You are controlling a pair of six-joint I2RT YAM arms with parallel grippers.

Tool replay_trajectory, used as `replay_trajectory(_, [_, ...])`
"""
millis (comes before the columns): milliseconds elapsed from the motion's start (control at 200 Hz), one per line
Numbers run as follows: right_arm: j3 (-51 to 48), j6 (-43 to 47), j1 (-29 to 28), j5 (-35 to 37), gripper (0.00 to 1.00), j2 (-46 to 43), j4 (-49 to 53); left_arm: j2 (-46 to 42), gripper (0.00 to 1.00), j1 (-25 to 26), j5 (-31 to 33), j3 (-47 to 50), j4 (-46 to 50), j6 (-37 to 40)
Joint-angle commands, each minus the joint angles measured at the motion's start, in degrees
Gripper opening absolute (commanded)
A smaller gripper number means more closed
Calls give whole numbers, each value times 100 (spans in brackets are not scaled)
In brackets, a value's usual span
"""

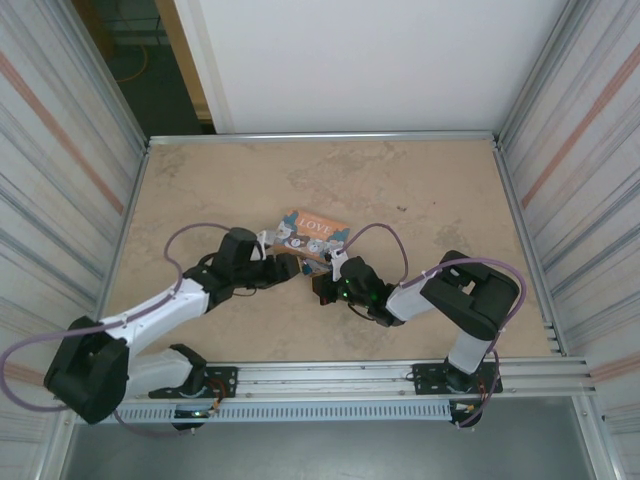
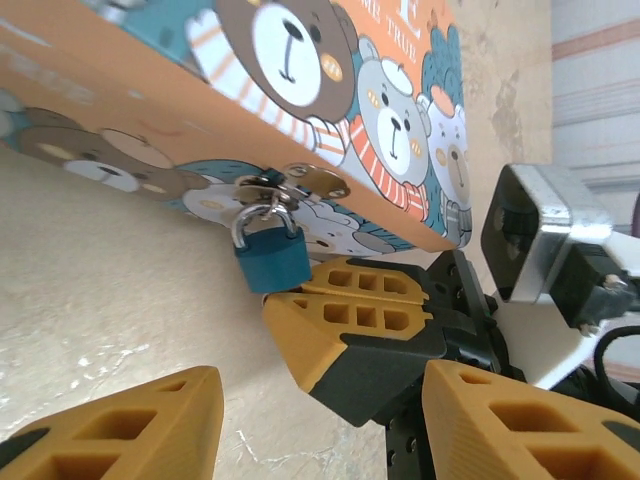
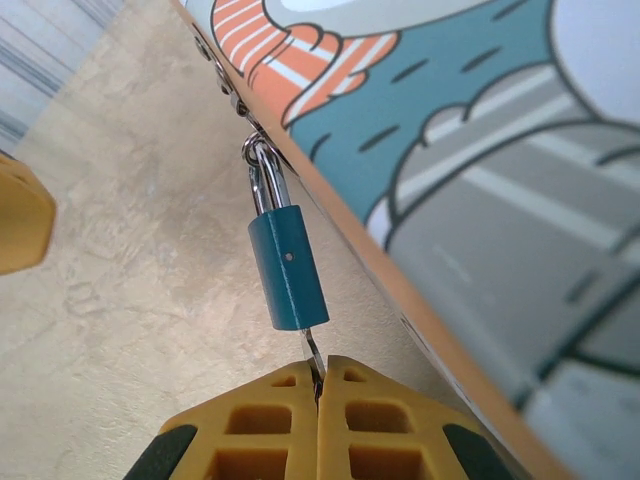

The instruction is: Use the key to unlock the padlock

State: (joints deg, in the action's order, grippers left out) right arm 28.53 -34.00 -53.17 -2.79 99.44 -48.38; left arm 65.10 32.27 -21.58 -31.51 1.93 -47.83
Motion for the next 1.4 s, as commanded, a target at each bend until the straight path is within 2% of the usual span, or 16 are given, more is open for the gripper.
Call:
replay_trajectory(0, [140, -365, -52, 55, 0, 4, -295, -552, 56, -212, -122, 327, 64, 127])
replay_trajectory(256, [144, -991, -149, -37, 0, 43, -317, -1378, 66, -406, -289, 1149, -852, -202])
replay_trajectory(461, [166, -1502, -259, -74, 0, -36, -357, -1343, 69, -415, -575, 1542, -1819, -585])
replay_trajectory(641, [209, -1857, -280, -174, 0, -49, -381, -1154, 72, -447, -629, 1678, -2190, -952])
replay_trajectory(812, [207, -2113, -299, -165, 0, -121, -299, -765, 70, -619, -1020, 1727, -2727, -1222])
replay_trajectory(1052, [208, -2443, -308, -250, 0, -160, -304, -204, 64, -790, -1358, 1721, -3108, -1220])
replay_trajectory(1393, [298, -2782, -291, -367, 0, -215, -287, 436, 59, -863, -1464, 1675, -3403, -1026])
